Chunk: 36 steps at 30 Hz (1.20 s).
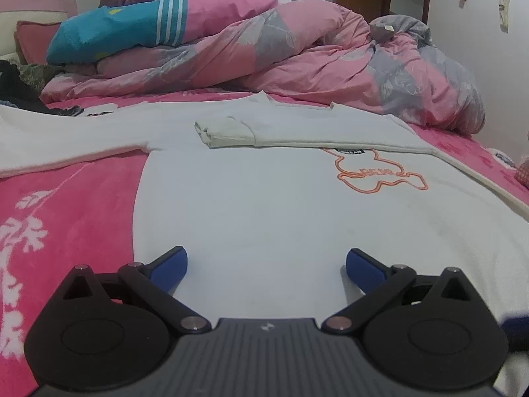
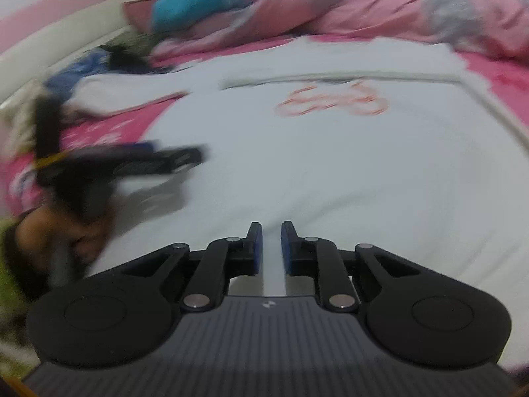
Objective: Fold clothes
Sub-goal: 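Open the right gripper and move both grippers toward the other white sleeve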
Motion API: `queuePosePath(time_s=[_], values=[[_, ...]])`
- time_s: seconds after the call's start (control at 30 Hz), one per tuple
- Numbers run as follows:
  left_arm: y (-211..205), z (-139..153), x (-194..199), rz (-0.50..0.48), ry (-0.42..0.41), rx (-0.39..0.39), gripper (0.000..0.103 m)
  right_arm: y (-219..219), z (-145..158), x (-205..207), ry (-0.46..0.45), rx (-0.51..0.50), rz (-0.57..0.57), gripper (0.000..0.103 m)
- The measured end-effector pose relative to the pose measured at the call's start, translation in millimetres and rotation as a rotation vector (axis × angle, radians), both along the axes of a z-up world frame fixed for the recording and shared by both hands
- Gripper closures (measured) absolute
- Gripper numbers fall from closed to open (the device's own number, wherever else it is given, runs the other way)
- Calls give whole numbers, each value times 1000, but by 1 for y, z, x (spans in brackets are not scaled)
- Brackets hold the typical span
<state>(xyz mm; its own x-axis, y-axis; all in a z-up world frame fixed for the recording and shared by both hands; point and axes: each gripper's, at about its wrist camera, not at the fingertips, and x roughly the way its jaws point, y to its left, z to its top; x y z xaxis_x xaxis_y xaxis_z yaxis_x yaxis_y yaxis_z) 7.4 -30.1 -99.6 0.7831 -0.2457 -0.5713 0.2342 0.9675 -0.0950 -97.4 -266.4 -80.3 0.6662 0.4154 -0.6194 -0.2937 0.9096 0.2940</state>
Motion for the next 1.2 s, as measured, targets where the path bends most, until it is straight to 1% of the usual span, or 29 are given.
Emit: queuePosePath(time_s=[0.03,0.1,0.13,0.2,0.3,0.33,0.4,0.5,0.57,0.6,0.67,0.73,0.77,0.83,0.87,0.93,1.0,1.07,1.1,1.13,1.17,1.2], values=[[0,1,0,0,0,1,0,1,1,-9,9,57,13,76],[1,4,-2,11,-6,-3,0,-11,2,-16,38,170,-26,73],[2,6,-3,19,-10,-6,0,-16,3,-18,53,205,-55,72],[9,12,-6,46,-31,-28,0,-25,5,-16,79,231,-110,69],[31,27,-11,108,-72,-88,0,-27,16,-6,94,242,-123,55],[43,33,-12,141,-84,-111,0,-24,20,-2,89,247,-112,52],[72,46,-11,222,-104,-165,0,-13,29,10,72,257,-80,49],[127,69,-7,371,-134,-261,0,6,42,31,48,264,-27,44],[169,81,-2,473,-156,-313,1,25,46,47,36,262,13,43],[190,86,1,524,-167,-330,1,33,48,53,33,263,32,42],[227,93,10,642,-175,-328,3,50,47,63,34,272,68,42],[259,93,22,746,-170,-339,11,61,45,69,45,285,97,41],[274,92,29,789,-166,-353,18,65,43,70,54,289,106,41],[301,86,41,858,-148,-392,27,71,38,72,77,293,117,40],[314,84,47,886,-141,-419,30,73,34,73,92,293,118,40],[339,77,57,921,-130,-495,31,74,31,74,110,292,115,41],[362,70,67,955,-113,-566,34,74,28,75,121,292,106,40],[378,65,76,983,-103,-604,41,72,25,78,132,291,95,40],[383,63,79,995,-100,-607,44,72,24,79,137,289,90,40],[387,61,83,1007,-98,-605,50,72,22,80,142,286,89,40],[390,60,86,1015,-96,-601,60,72,20,81,148,283,87,40],[392,59,89,1017,-91,-594,67,72,18,83,153,280,86,40]])
